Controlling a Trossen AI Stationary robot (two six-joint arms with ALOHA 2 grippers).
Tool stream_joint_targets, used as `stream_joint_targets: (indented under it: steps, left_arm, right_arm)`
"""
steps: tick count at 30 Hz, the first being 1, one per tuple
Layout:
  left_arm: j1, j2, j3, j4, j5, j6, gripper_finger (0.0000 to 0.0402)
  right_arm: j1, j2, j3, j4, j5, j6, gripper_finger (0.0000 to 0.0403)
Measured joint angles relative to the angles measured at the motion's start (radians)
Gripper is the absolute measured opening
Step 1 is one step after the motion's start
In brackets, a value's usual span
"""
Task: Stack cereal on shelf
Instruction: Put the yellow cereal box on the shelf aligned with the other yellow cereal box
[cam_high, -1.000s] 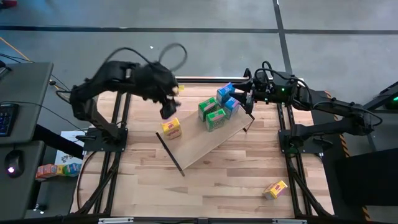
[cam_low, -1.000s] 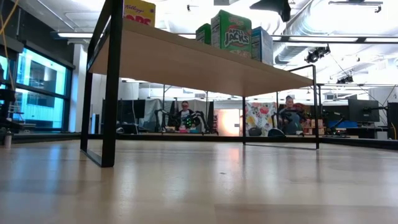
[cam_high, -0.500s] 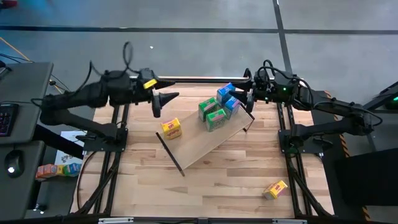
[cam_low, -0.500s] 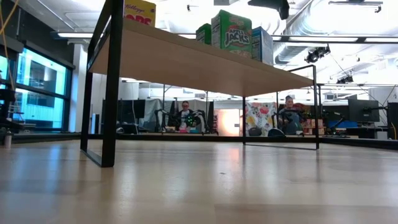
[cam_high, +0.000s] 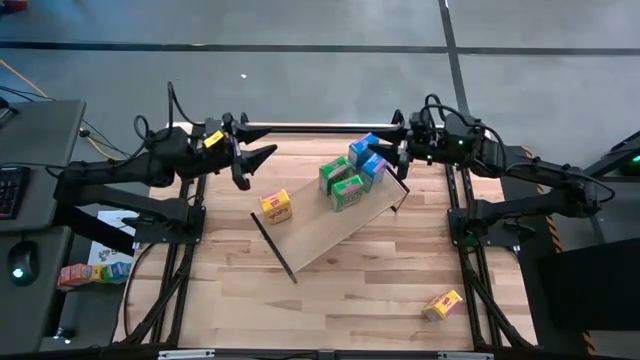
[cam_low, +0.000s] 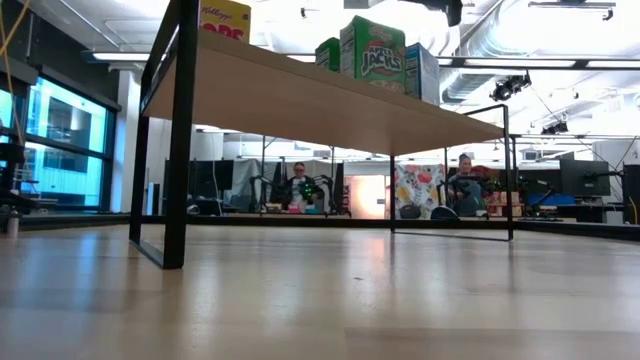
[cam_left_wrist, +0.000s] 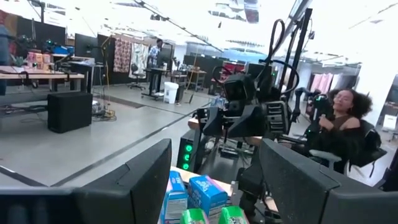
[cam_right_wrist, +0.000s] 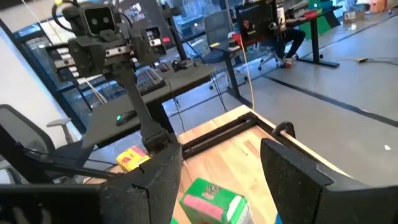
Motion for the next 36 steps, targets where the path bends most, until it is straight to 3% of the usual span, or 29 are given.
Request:
stream_joint_targets:
  steps: [13, 26, 36]
  left_arm:
    - [0.000, 0.013, 0.000, 0.000, 0.000, 0.004, 0.0236]
    - [0.000, 0.014, 0.000, -0.001, 0.000, 0.036, 0.0236]
    - [0.000, 0.013, 0.000, -0.001, -0.001, 0.036, 0.0236]
  right_arm:
    - [0.000, 0.000, 0.000, 0.032, -0.008, -0.057, 0.0209]
    - [0.000, 0.000, 0.000, 0.047, -0.154, 0.012, 0.0209]
    - [0.000, 0.000, 0.000, 0.047, -0.203, 0.029, 0.0209]
